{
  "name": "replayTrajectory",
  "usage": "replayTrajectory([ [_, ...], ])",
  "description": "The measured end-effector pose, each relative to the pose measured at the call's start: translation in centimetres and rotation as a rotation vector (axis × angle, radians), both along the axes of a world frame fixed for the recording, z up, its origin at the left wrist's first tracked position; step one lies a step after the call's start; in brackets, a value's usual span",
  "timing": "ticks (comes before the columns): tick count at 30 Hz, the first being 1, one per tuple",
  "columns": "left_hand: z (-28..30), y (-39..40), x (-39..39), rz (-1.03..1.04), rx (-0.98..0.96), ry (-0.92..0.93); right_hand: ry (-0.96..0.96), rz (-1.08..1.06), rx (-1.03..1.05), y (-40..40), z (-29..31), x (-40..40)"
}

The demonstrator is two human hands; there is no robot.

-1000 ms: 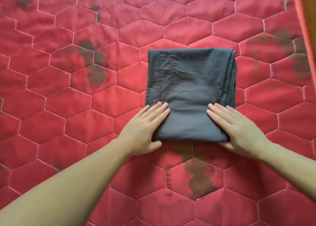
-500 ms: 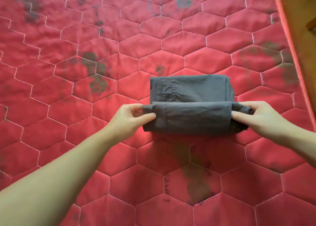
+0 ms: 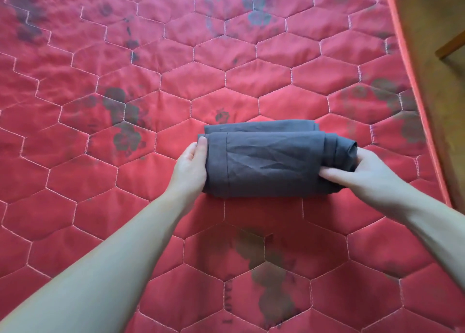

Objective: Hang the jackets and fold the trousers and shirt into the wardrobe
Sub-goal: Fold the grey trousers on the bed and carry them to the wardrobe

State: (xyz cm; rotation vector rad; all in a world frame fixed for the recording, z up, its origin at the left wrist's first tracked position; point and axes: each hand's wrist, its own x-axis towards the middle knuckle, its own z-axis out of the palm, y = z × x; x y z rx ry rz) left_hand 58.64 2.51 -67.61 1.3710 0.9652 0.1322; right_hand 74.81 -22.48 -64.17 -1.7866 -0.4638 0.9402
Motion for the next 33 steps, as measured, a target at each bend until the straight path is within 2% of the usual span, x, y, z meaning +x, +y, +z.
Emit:
replayTrajectory([
  [3,0.4,0.4,-1.3,-0.138,-0.061,-0.003,0.024,-0.048,0.029,1.3,-0.7,0.6],
  [6,-0.1,0.6,-2.0,-0.247,0.042,-0.046,-0.038,-0.040,-0.003,2.6,-1.5,1.2],
  [9,-0.6,0.9,-0.2,-0.194,0.234,0.002,-0.239,-0.120,-0.118,3.9,-2.4,2.0],
  [11,-1.2,0.9,1.0,-0.156,0.284,0.056,-0.376,-0.187,-0.231,4.6,-3.0,2.3],
  [15,-1.3,0.0,2.0,-0.054,0.424,0.270,-0.411,-0.289,-0.387,5.3,-4.2,2.0],
  [16,-0.9,-0.2,2.0,-0.040,0.491,0.324,-0.401,-0.310,-0.418,5.4,-4.0,1.9],
  [18,-0.1,-0.6,2.1,-0.092,0.768,0.390,-0.463,-0.322,-0.483,5.4,-3.3,1.8],
  [20,0.6,-1.7,2.8,-0.201,1.095,0.308,-0.743,-0.320,-0.441,6.0,-2.1,1.0],
  [21,0.8,-2.5,3.7,-0.283,1.179,0.260,-0.900,-0.290,-0.368,6.9,-1.4,0.4],
  [22,0.8,-3.4,4.5,-0.383,1.204,0.237,-1.001,-0.206,-0.305,7.9,-1.1,-0.4],
  [24,-0.1,-4.7,5.8,-0.575,1.156,0.288,-1.016,0.054,-0.301,9.8,-1.7,-1.8],
  [27,-2.2,-4.2,6.1,-0.665,1.143,0.404,-0.946,0.296,-0.590,9.7,-4.4,-1.7],
  [29,-3.0,-3.5,6.1,-0.708,1.159,0.424,-0.960,0.313,-0.666,8.7,-5.8,-1.0],
  [33,-3.3,-2.7,6.9,-0.844,1.131,0.489,-0.935,0.293,-0.662,8.7,-6.2,-0.9],
])
